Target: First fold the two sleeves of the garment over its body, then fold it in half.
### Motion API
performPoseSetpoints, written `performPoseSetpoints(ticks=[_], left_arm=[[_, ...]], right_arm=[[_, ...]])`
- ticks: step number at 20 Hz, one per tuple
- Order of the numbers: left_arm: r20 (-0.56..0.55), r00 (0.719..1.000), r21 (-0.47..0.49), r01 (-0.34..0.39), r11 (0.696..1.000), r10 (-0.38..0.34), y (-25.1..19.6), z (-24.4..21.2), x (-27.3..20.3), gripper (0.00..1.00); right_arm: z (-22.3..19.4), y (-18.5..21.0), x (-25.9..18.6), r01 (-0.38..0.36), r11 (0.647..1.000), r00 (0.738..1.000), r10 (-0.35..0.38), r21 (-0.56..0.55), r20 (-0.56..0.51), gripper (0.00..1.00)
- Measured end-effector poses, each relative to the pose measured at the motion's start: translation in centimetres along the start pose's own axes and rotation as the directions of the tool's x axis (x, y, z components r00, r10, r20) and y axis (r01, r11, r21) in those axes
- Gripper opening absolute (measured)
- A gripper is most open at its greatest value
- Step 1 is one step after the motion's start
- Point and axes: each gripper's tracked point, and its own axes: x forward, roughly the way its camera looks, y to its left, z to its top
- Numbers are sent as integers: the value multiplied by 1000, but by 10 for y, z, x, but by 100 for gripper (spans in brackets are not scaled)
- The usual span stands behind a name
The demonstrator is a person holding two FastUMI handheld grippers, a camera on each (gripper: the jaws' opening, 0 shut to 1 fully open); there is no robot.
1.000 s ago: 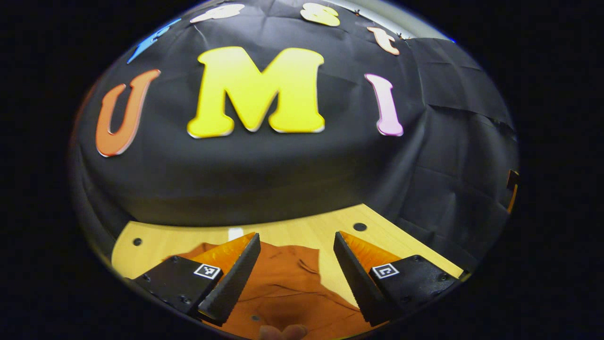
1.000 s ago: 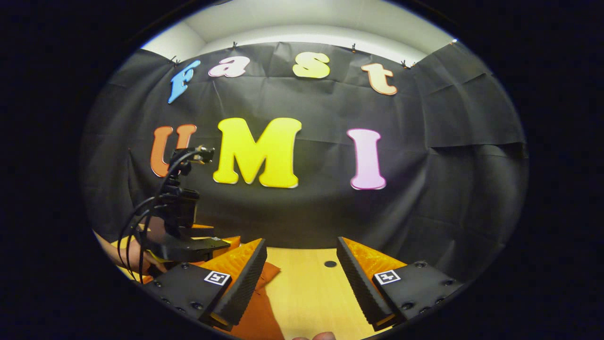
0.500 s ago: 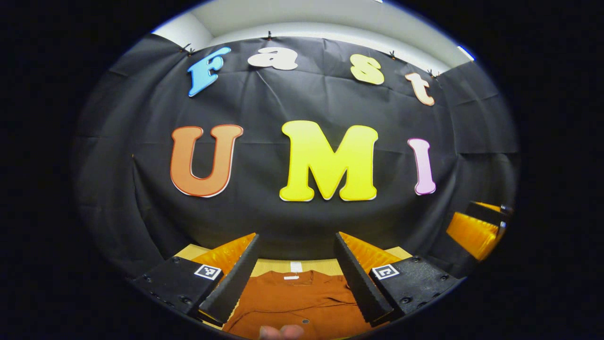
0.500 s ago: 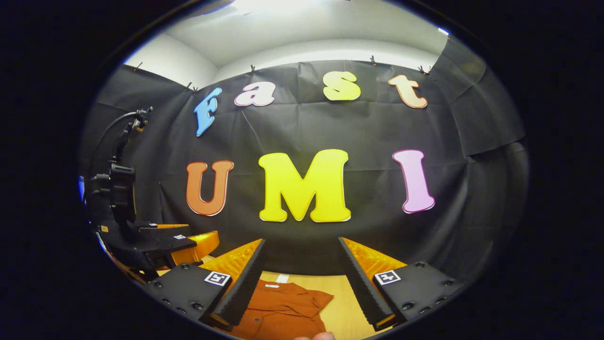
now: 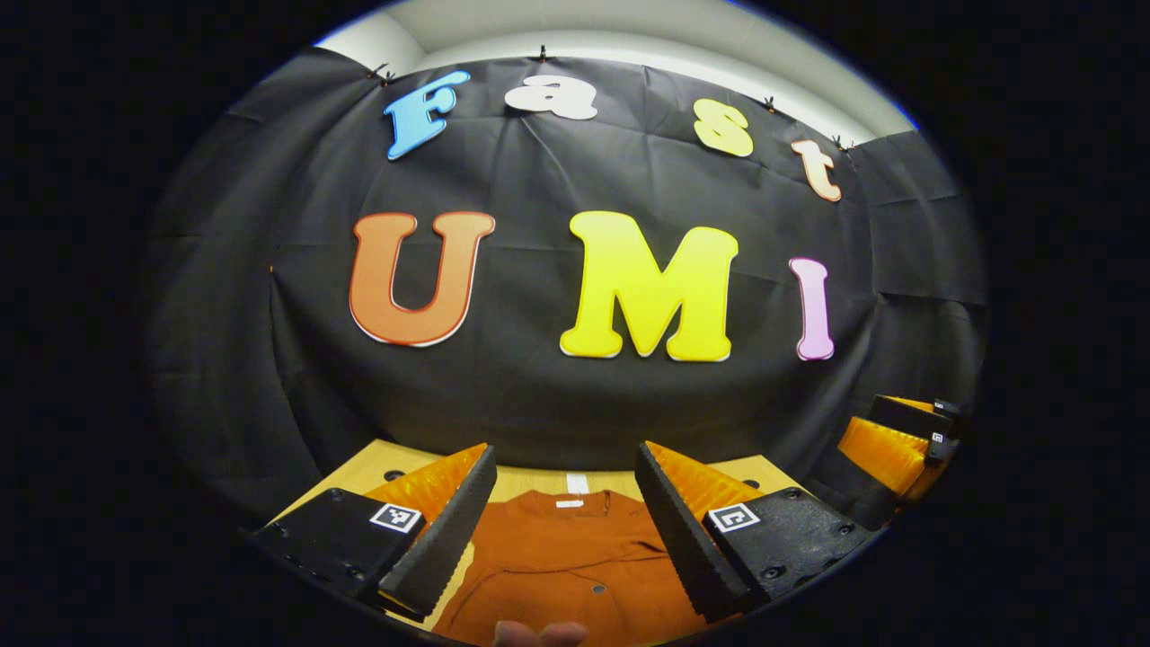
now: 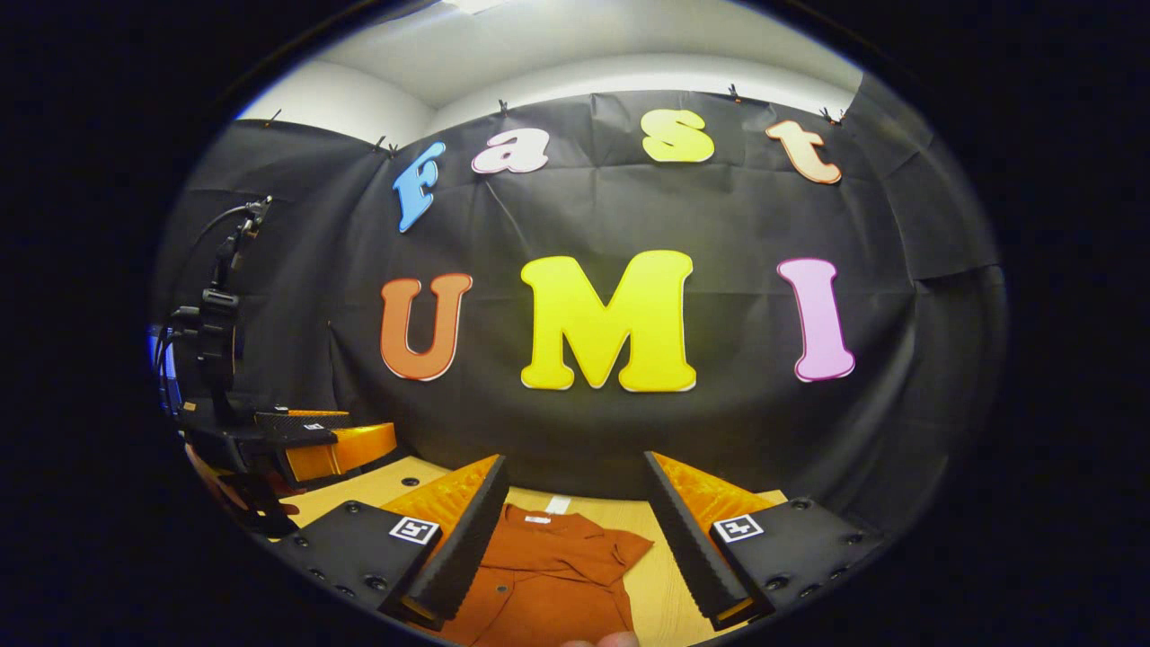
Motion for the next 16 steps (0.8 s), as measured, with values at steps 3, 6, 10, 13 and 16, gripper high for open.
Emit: performPoseSetpoints(ticks=[3, 6, 10, 13, 16], left_arm=[[-134, 990, 11, 36, 999, -34, 14, -53, -13, 100], [-306, 947, -50, 84, 995, -95, 28, -120, -33, 100], [-539, 838, -90, 45, 995, -87, 68, -209, -80, 100], [-625, 777, -79, 24, 997, -68, 100, -255, -115, 99], [-710, 699, -115, -4, 993, -79, 122, -302, -145, 99]], right_arm=[[-38, -21, -13, 7, 1000, 995, -7, -3, -99, 94], [-88, -39, -29, 6, 1000, 976, -5, 5, -217, 94], [-161, -59, -64, 3, 996, 919, 33, 91, -393, 95], [-217, -71, -95, 2, 996, 861, 41, 84, -506, 95], [-277, -78, -122, 1, 997, 782, 50, 81, -621, 95]])
